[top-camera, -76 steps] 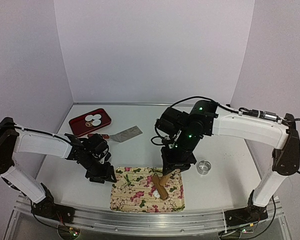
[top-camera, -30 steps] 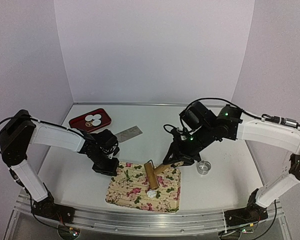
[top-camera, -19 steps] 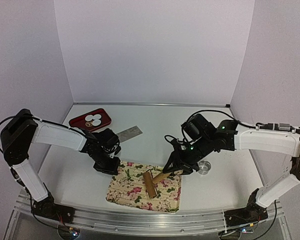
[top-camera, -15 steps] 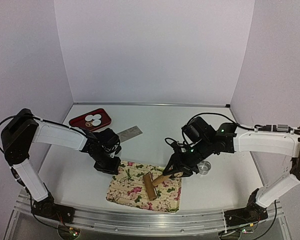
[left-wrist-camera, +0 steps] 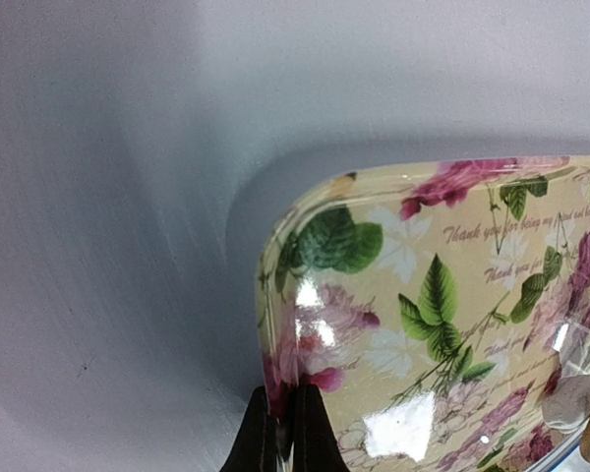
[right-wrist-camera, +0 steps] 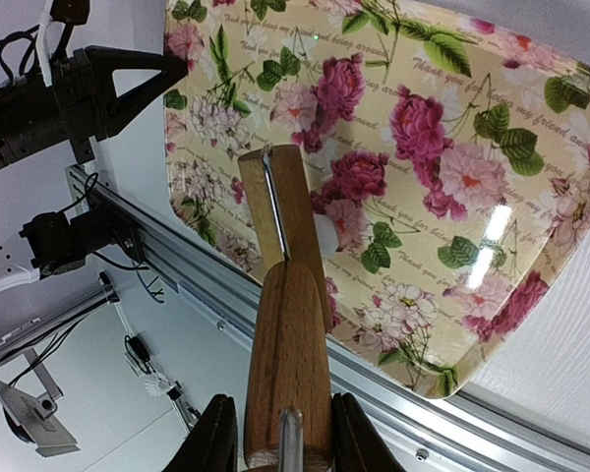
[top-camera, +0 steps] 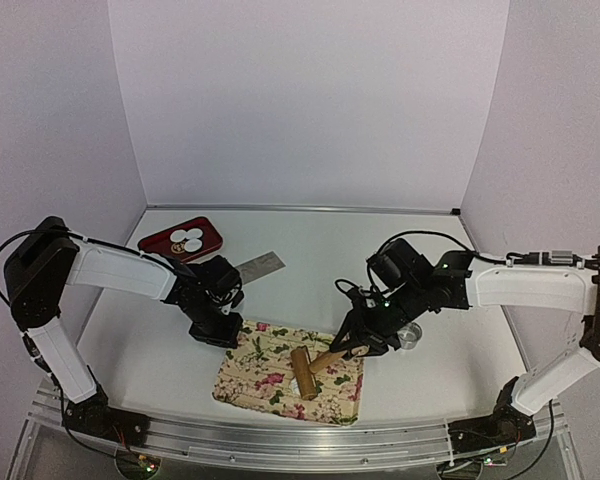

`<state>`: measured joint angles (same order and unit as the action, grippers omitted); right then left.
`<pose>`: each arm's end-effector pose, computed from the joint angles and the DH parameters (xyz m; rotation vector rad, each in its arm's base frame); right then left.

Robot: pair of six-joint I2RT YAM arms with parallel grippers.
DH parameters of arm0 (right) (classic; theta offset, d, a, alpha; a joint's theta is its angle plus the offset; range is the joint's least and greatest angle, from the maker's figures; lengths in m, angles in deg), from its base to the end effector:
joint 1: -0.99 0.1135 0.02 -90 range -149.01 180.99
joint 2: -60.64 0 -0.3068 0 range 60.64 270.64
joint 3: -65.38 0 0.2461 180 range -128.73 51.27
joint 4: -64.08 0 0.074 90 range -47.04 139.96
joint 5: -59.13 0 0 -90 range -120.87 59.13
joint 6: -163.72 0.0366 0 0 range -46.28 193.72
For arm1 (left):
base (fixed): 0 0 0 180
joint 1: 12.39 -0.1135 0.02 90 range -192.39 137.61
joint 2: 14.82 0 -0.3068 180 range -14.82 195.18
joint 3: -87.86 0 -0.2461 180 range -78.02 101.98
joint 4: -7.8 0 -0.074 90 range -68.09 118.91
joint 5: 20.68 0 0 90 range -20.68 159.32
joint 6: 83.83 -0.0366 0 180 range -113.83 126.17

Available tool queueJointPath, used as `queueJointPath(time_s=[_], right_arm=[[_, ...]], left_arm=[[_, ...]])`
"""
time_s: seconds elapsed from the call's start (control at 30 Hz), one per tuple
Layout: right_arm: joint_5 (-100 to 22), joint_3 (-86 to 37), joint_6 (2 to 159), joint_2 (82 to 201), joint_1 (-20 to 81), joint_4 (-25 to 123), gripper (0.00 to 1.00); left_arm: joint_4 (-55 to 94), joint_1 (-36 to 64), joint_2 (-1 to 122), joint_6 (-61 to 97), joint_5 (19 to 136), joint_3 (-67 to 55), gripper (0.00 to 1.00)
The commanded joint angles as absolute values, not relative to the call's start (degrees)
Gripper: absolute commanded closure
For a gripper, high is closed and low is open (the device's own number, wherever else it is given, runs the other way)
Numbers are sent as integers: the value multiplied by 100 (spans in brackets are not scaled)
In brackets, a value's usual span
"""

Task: Roll out the dumpling wrappers from the dough

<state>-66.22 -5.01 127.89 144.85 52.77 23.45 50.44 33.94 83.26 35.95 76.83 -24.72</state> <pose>0.1618 0.2397 0.2755 0.2238 -2.7589 -1.2331 0.2082 -0.2250 0.1861 0.4547 2.9282 -0.4212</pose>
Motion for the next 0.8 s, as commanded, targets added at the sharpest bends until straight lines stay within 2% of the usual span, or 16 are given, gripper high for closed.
queueJointPath(time_s=[0.0, 0.77], right_arm=[[-6628, -474, 12828, 14497, 5249, 2553, 100], [-6621, -926, 12664, 14761, 5249, 2501, 100]], left_arm=[[5316, 3368, 8634, 3421, 7223, -2381, 100], [5320, 3367, 8636, 3367, 7133, -2445, 100]])
